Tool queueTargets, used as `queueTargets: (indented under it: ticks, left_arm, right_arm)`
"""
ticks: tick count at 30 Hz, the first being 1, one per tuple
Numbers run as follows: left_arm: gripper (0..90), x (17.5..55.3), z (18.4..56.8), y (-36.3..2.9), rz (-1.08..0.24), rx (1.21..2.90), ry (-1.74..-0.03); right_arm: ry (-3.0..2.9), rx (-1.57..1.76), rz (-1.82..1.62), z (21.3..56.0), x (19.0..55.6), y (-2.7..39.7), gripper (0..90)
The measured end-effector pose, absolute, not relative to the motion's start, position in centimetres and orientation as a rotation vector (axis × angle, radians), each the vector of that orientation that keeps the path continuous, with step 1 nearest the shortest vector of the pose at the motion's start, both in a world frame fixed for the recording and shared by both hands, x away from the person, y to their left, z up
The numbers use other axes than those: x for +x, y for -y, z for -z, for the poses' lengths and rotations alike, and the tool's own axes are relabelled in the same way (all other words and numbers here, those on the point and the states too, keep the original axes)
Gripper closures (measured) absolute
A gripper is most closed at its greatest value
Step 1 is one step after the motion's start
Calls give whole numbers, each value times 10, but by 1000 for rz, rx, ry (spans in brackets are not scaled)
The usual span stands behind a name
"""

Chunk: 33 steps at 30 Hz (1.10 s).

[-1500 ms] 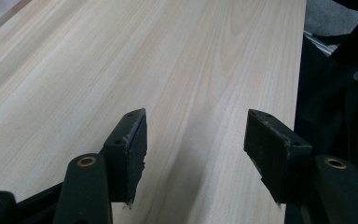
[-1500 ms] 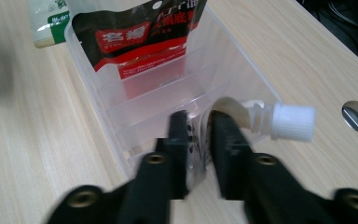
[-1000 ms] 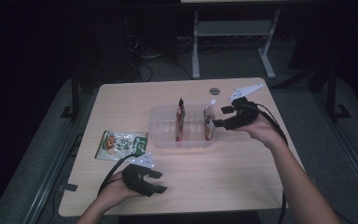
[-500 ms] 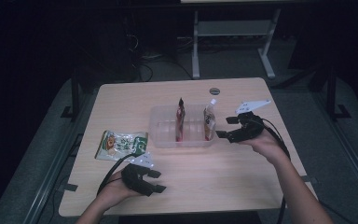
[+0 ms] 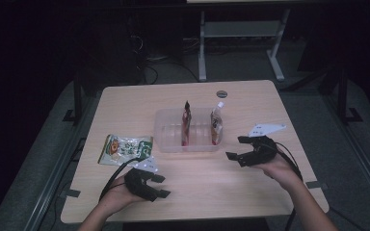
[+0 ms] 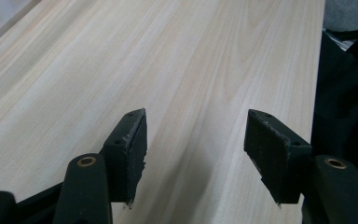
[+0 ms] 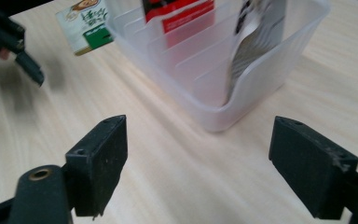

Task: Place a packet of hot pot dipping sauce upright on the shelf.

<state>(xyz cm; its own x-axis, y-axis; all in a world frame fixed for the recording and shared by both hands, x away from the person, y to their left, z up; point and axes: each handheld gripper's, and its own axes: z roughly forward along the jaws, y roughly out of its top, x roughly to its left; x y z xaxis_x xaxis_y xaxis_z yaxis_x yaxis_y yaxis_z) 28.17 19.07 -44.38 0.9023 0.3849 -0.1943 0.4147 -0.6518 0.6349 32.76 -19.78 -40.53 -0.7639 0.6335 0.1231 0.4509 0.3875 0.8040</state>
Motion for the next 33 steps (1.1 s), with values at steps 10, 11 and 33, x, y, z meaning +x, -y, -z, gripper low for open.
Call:
queueTargets:
  ticks: [10, 11, 33]
  left_arm:
    - [518, 284, 438, -204, -13, 2346, -614]
    - [553, 285, 436, -207, -25, 2346, -623]
    - [898, 369, 412, -281, -415, 2289, -1033]
  right_arm:
    - [-2452, 986, -1281, 429, 290, 198, 145]
    - [-2452, 987, -1273, 430, 287, 198, 143]
    - [-2480, 999, -1253, 447, 279, 187, 142]
